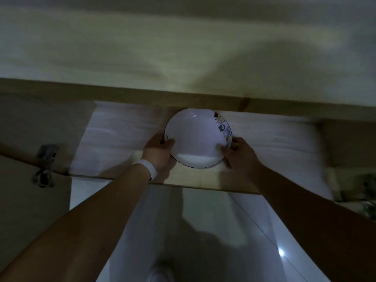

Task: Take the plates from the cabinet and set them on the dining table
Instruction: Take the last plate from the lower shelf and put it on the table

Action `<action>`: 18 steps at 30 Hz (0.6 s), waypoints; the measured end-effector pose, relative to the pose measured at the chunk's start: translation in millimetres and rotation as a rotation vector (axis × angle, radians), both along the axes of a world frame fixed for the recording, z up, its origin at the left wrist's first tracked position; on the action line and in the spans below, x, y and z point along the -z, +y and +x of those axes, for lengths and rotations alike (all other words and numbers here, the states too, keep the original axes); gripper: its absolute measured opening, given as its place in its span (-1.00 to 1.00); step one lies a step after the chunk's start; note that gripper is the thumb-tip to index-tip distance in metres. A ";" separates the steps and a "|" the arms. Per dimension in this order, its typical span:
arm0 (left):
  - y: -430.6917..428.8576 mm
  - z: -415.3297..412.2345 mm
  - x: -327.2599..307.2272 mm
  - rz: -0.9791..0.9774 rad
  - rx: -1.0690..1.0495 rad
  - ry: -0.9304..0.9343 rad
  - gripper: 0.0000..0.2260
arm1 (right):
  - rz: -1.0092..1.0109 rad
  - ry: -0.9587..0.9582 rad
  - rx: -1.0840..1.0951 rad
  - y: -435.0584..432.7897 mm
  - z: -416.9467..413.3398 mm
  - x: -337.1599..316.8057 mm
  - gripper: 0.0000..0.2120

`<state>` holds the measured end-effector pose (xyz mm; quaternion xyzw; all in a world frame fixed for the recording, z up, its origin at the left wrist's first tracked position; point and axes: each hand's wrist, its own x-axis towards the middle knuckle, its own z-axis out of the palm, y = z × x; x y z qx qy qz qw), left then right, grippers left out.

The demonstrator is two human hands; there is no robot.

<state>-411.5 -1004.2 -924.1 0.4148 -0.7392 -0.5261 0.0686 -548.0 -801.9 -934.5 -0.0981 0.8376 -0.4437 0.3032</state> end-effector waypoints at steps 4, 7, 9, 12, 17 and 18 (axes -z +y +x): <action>-2.6 -8.6 5.6 -0.048 -0.002 -0.047 -0.84 | -0.103 -0.064 0.027 -10.8 -5.2 2.9 -0.90; -1.8 -9.6 10.8 -0.052 -0.014 -0.028 -0.81 | -0.120 -0.140 0.091 -14.8 -10.3 3.6 -0.80; -0.9 -8.3 14.2 -0.066 -0.023 -0.015 -0.80 | -0.143 -0.170 0.096 -13.8 -12.7 6.9 -0.78; 0.1 -7.4 17.6 -0.082 -0.017 -0.012 -0.79 | -0.185 -0.165 0.071 -8.9 -11.9 10.7 -0.81; 11.0 -8.8 14.9 0.030 -0.027 0.089 -0.68 | -0.260 -0.151 0.046 2.3 -8.9 13.5 -0.65; 14.6 -8.1 13.7 0.062 -0.029 0.123 -0.65 | -0.263 -0.142 0.039 4.5 -7.7 13.3 -0.62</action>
